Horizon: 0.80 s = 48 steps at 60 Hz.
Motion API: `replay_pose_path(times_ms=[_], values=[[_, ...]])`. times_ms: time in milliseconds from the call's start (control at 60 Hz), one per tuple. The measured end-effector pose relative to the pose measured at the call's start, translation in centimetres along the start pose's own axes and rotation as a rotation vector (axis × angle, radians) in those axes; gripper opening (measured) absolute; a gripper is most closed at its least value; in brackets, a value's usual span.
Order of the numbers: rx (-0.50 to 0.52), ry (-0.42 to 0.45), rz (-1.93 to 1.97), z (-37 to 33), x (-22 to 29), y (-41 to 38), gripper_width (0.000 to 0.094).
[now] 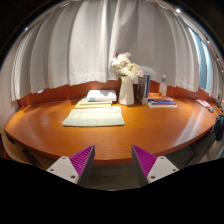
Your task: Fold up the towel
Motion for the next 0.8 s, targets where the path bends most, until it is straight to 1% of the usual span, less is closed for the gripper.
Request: replay_pose_path(times_ms=[117, 267, 400, 483, 567, 683, 750, 767, 800], values=[[0.084, -0.035, -0.021, 4.5, 0.8, -7.3, 0.0726], [0.164, -0.065, -0.048, 11.0, 3.6, -15.4, 0.0730], [0.192, -0.082, -0.071, 17.8, 6.6, -21.2, 0.0736], [0.180, -0.103, -0.093, 22.2, 8.1, -23.7, 0.0731], [0.170, -0.125, -0.111, 26.5, 9.5, -25.7, 0.0704], [0.144, -0.193, -0.132, 31.7, 9.9, -27.1, 0.0648], [0.124, -0.241, -0.166, 33.5, 9.3, -27.3, 0.0565], [0.129, -0.242, -0.164, 33.5, 9.8, -27.4, 0.0544], [0.108, -0.228, -0.148, 33.9, 9.8, -27.0, 0.0452]])
Point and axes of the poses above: the point between the fingertips, and its own axes, seen from behind it with the camera up: y to the right, x up, z forward, the way the camera looks, the point moved 8 cm from there along -z, backward, against the way the camera looks, and after that the axes turned 5 degrees about -z, right-handed, at the moved point
